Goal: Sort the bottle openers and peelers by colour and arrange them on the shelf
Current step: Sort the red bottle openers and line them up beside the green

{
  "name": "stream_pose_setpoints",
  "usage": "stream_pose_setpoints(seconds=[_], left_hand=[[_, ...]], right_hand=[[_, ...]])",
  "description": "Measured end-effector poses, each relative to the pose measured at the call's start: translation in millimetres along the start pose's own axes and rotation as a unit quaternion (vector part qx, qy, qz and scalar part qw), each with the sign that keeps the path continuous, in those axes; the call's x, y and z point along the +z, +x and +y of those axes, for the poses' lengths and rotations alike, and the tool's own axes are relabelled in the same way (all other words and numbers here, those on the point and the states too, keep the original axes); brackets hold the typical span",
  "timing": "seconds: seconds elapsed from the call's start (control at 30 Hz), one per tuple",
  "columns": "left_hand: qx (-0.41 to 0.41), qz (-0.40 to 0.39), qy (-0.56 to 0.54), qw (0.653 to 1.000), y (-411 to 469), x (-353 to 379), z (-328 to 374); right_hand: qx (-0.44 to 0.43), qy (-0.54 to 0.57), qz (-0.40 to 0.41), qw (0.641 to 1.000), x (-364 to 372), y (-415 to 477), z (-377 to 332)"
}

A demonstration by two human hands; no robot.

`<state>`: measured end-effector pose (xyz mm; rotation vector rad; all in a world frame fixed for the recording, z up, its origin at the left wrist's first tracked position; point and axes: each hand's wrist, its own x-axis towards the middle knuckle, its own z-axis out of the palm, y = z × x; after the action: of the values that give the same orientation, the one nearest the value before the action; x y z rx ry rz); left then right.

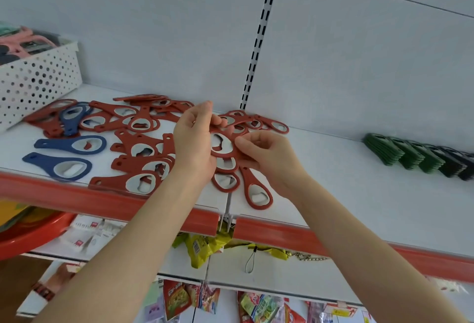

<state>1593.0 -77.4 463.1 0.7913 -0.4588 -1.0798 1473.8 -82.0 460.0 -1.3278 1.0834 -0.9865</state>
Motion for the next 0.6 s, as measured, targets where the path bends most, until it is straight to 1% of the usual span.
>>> stream_pose_setpoints(seconds=[0.07,0.1,0.17,0.27,0.33,0.4,0.47,0.5,0.53,0.6], left_hand=[[-0.042,0.004,-0.023,0.999,1.1,0.0,-1.3],[-0.06,0.002,-0.035,0.998,0.5,-0.1,-1.0],[-0.081,-0.014,-0.054,0.995,-1.9,0.6,-1.1],[-0.055,-0.057,-0.038,0.996,-8.6,-0.3,-6.9],[-0.017,-0.089,0.02,0.996,-12.4,-2.0,-13.7],[0.002,-0.102,0.063,0.993,-12.7,-4.5,-18.1],[0.001,-0.104,0.053,0.993,-11.5,-6.2,-15.6],[-0.003,-0.1,0.05,0.994,-10.4,-8.0,-13.7],[-0.011,-0.091,0.05,0.995,-9.6,-9.9,-11.9],[-0.03,-0.071,0.052,0.996,-7.4,-15.1,-9.3]], right_hand=[[0.006,-0.009,-0.015,1.0,-4.0,-2.0,0.0],[0.009,0.005,-0.014,1.0,-4.4,-2.9,0.0],[0.02,0.078,0.003,0.997,-3.9,-2.2,0.9],[0.054,0.198,0.034,0.978,1.7,0.5,1.2],[0.061,0.199,0.03,0.978,4.9,1.5,2.2],[0.044,0.13,-0.004,0.991,4.8,0.7,2.6],[0.01,-0.004,-0.036,0.999,-1.0,1.1,1.8],[-0.008,-0.094,-0.041,0.995,-5.8,1.4,0.6],[-0.028,-0.195,-0.037,0.98,-11.8,1.9,-0.7],[-0.045,-0.367,-0.04,0.928,-22.9,3.5,0.1]])
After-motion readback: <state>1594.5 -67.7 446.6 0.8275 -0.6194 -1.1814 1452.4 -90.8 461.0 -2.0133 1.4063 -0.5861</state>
